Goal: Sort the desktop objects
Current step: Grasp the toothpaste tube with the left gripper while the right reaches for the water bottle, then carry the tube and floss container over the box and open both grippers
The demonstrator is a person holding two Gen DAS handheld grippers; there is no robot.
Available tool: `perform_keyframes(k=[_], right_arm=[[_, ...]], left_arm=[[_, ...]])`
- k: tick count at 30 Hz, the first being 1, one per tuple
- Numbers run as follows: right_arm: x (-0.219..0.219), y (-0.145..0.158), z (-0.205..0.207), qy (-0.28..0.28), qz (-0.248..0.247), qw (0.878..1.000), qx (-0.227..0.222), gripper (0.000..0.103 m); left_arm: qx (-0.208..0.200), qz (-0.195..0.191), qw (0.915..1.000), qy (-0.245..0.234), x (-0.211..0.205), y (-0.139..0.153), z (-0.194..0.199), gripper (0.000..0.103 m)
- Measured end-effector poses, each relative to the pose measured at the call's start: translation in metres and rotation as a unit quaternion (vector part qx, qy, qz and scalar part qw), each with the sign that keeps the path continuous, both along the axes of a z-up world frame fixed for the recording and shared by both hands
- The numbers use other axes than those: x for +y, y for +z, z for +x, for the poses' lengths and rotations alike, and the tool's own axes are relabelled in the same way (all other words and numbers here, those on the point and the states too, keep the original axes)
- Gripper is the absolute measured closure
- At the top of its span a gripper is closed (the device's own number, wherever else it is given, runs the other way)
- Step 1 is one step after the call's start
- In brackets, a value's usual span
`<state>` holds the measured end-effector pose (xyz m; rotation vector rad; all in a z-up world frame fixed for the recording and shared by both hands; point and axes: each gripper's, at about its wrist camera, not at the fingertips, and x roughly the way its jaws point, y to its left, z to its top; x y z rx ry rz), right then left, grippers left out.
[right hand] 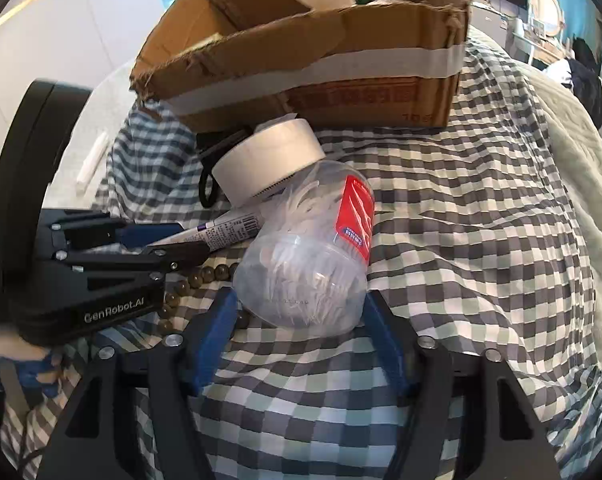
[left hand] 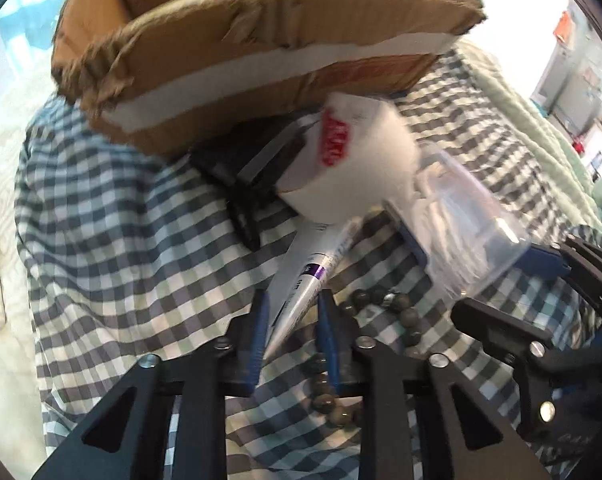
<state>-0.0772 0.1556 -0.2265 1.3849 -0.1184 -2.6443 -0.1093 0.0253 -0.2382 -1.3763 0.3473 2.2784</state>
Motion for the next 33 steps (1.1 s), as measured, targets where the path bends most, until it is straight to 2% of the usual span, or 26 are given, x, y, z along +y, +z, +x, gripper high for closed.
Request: perform_keyframes(k=[2, 8, 13, 14, 15, 17, 20, 22, 23, 24, 26, 28, 33], right_arm=[[0.003, 0.003, 0.000, -0.007, -0.004, 1.000, 0.001, 0.039], [0.012, 0.026, 0.010, -0.025, -0.014, 0.999, 0.036, 0.040], [0.006, 0.036, 0.017, -0.029, -0.002, 0.998, 0.055, 0.041], [0.005, 0.040, 0.019, -0.026, 0.001, 0.998, 0.063, 0.066], [0.000, 0.041, 0.018, -0.023, 0.003, 0.998, 0.066, 0.099], [-0.005, 0.044, 0.019, -0.025, 0.021, 0.997, 0.075, 0.099], [-0.010, 0.037, 0.014, -0.020, 0.026, 0.998, 0.060, 0.099], [-0.009, 0.033, 0.010, -0.015, 0.021, 0.998, 0.049, 0.096], [-0.010, 0.031, 0.007, -0.011, 0.013, 0.999, 0.044, 0.081], [-0.009, 0.030, 0.007, -0.011, 0.010, 0.999, 0.043, 0.046], [-0.011, 0.030, 0.003, -0.009, 0.000, 0.999, 0.051, 0.008], [-0.014, 0.027, -0.008, 0.004, -0.008, 0.999, 0.040, 0.007], [-0.025, 0.014, -0.040, 0.069, 0.008, 0.998, 0.003, 0.007]], left_arm=[[0.011, 0.006, 0.9998, -0.012, 0.002, 0.005, 0.005, 0.086], [0.050, 0.016, 0.9984, -0.020, -0.002, 0.023, 0.017, 0.088], [0.078, 0.037, 0.9961, -0.017, -0.005, 0.041, 0.022, 0.091], [0.083, 0.039, 0.9956, -0.015, -0.001, 0.045, 0.023, 0.091], [0.089, 0.040, 0.9951, -0.012, -0.002, 0.047, 0.024, 0.091], [0.095, 0.046, 0.9944, -0.007, -0.004, 0.052, 0.026, 0.092], [0.104, 0.050, 0.9934, 0.005, -0.009, 0.058, 0.028, 0.092], [0.109, 0.057, 0.9923, 0.009, -0.013, 0.063, 0.030, 0.092], [0.113, 0.060, 0.9917, 0.011, -0.014, 0.065, 0.031, 0.092], [0.116, 0.062, 0.9912, 0.013, -0.014, 0.067, 0.033, 0.092], [0.123, 0.066, 0.9901, 0.018, -0.017, 0.073, 0.034, 0.092], [0.135, 0.069, 0.9881, 0.025, -0.025, 0.080, 0.036, 0.092], [0.151, 0.087, 0.9839, 0.040, -0.041, 0.097, 0.034, 0.092]])
